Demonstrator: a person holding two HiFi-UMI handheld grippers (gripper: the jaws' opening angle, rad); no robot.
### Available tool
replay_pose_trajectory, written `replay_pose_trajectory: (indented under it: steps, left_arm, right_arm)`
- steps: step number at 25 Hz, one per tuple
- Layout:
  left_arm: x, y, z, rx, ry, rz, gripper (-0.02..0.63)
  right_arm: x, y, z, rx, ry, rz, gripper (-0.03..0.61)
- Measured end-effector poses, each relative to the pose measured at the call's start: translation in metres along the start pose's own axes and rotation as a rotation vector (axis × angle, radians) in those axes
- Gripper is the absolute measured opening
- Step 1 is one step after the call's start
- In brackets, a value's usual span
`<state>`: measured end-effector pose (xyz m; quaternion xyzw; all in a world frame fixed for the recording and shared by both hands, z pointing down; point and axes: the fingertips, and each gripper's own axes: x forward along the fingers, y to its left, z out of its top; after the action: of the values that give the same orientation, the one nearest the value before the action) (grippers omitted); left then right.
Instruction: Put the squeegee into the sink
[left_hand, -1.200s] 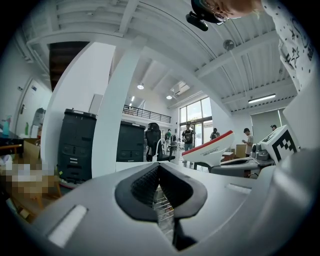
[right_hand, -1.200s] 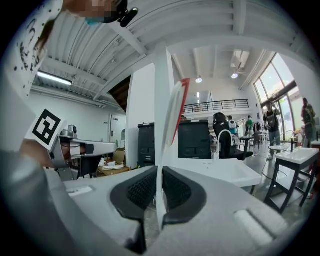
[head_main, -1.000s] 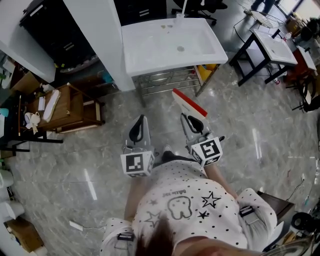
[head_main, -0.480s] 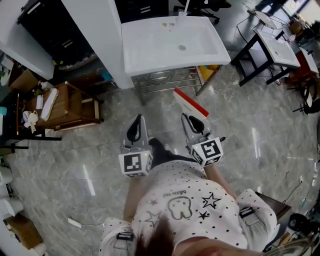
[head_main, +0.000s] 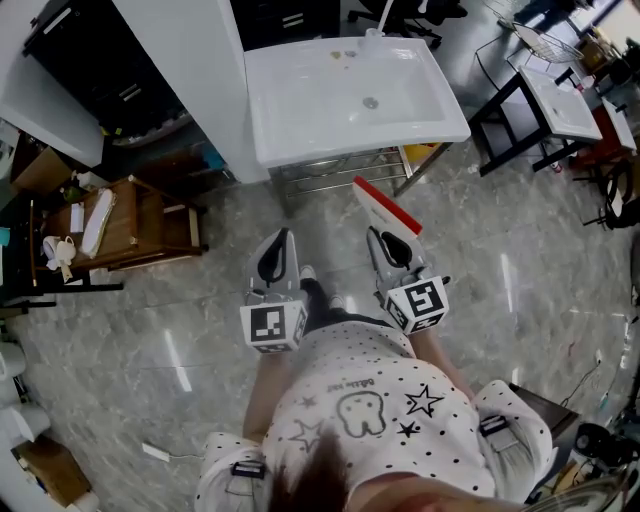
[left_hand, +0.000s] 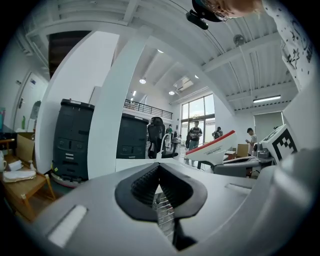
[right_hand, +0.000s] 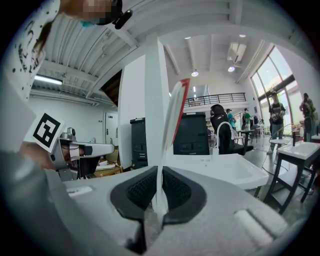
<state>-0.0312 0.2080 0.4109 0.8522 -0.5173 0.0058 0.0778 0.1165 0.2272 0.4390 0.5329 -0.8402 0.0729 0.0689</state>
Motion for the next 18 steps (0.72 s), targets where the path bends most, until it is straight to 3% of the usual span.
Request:
replay_pose_trajectory:
  steps: [18]
  left_arm:
    - [0.081,0.065,0.027,0.022,-0.009,-0.115,-0.009]
  right_arm:
    - [0.101,-0.005,0.023,0.035,-0.022,-0.088,0.017]
